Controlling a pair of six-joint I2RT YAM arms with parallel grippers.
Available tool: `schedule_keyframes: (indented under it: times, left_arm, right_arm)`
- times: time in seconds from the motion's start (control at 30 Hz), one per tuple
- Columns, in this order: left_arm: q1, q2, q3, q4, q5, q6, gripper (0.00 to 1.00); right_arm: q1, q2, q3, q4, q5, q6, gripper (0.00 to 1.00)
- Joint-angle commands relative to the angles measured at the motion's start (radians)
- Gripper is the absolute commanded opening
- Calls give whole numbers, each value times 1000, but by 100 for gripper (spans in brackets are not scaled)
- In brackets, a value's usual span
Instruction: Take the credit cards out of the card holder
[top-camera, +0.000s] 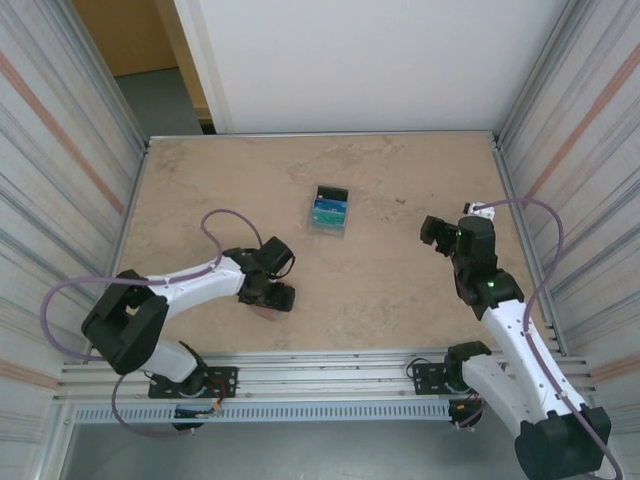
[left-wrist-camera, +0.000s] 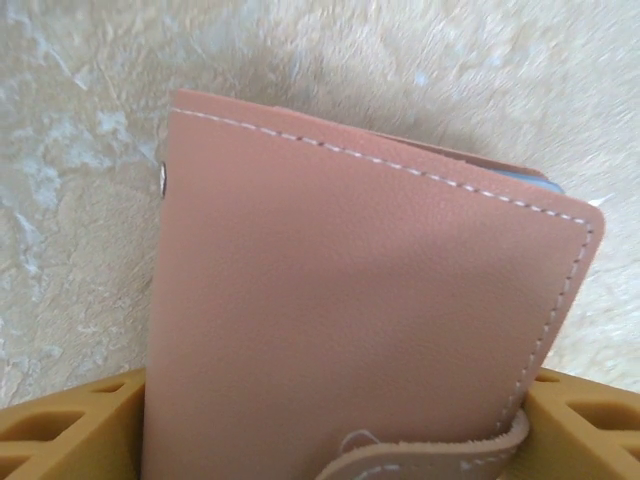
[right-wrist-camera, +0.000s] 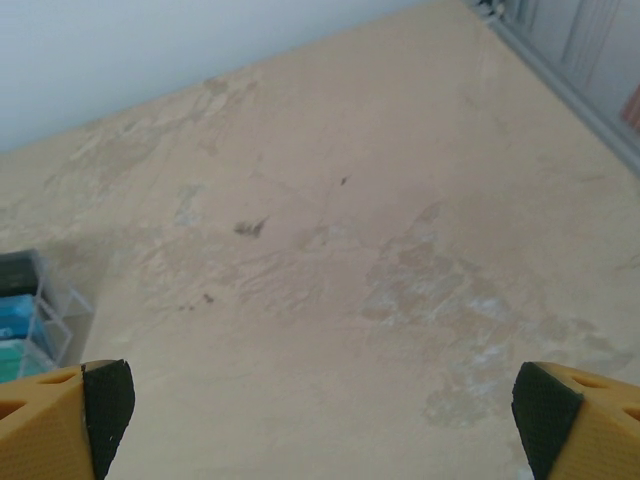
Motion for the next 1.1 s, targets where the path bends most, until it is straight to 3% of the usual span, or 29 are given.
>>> schedule_keyframes:
  times: [0.0,0.5,0.87,1.07]
  left_arm:
    - [-11,-64,-23,61,-46,-46,79]
    - [-68,-257,-145,389,-128,16,76]
    - [-114,-283,-196,655,-137,183,76]
    - [-131,-302,-223,792,-131,274,76]
  right_arm:
    - [28,18,42,-38,-39,78,98]
    - [157,187,151,-37,-243,179,100]
    - [274,455,272,120,-721,237,90]
    - [363,556,364,105,-811,169,85]
